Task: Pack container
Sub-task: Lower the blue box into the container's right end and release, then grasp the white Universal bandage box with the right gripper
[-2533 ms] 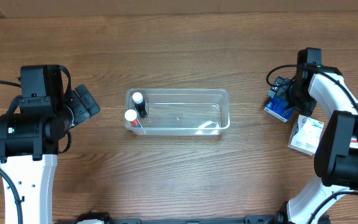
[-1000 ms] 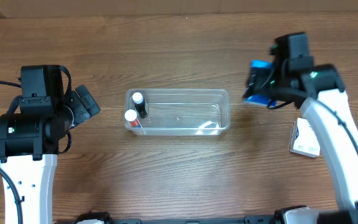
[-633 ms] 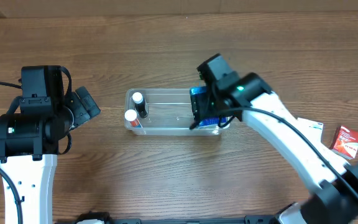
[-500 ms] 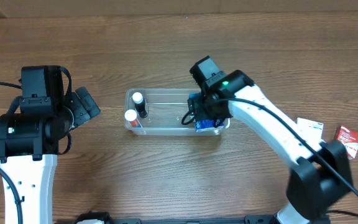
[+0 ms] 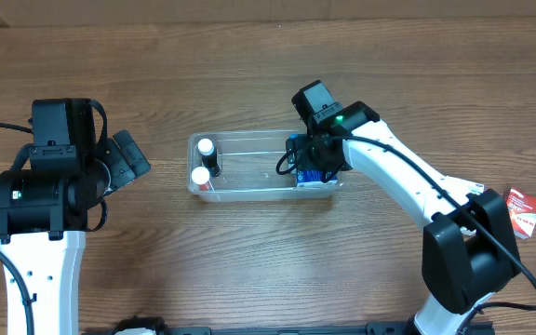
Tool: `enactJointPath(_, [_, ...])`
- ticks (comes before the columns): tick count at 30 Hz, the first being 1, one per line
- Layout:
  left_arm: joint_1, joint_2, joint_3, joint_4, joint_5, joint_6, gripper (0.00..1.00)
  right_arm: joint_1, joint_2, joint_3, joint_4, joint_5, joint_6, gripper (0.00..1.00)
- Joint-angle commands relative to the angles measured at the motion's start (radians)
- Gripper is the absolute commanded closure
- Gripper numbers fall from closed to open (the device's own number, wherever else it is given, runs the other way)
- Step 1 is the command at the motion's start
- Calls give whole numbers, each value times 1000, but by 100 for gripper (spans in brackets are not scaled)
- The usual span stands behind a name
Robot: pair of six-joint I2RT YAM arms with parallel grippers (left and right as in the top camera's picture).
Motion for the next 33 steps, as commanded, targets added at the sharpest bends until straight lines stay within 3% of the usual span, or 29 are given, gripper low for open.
enactJointPath(1, [5, 2, 4, 2, 4, 9, 0, -4, 3, -4, 1, 6, 3, 0])
enactJointPath(7, [5, 2, 4, 0, 4, 9, 0, -4, -8, 18, -21, 10, 3, 0])
enactJointPath(12, [5, 2, 4, 0, 4, 28, 0, -26, -127, 218, -195, 187, 58, 0])
enactJointPath(14, [5, 2, 4, 0, 4, 28, 0, -98, -222, 296, -256, 238, 98, 0])
enactJointPath(20, [5, 2, 4, 1, 4, 31, 0, -434, -435, 296, -494, 216, 148, 0])
enactJointPath(25, [5, 2, 4, 1, 4, 31, 0, -462, -686, 89, -527, 181, 156, 0])
enactJointPath(28, [5, 2, 4, 1, 4, 35, 0, -524, -737, -90, -496, 178, 171, 0])
enactJointPath(33, [5, 2, 4, 1, 4, 35, 0, -821, -616, -220, -349, -37, -119, 0])
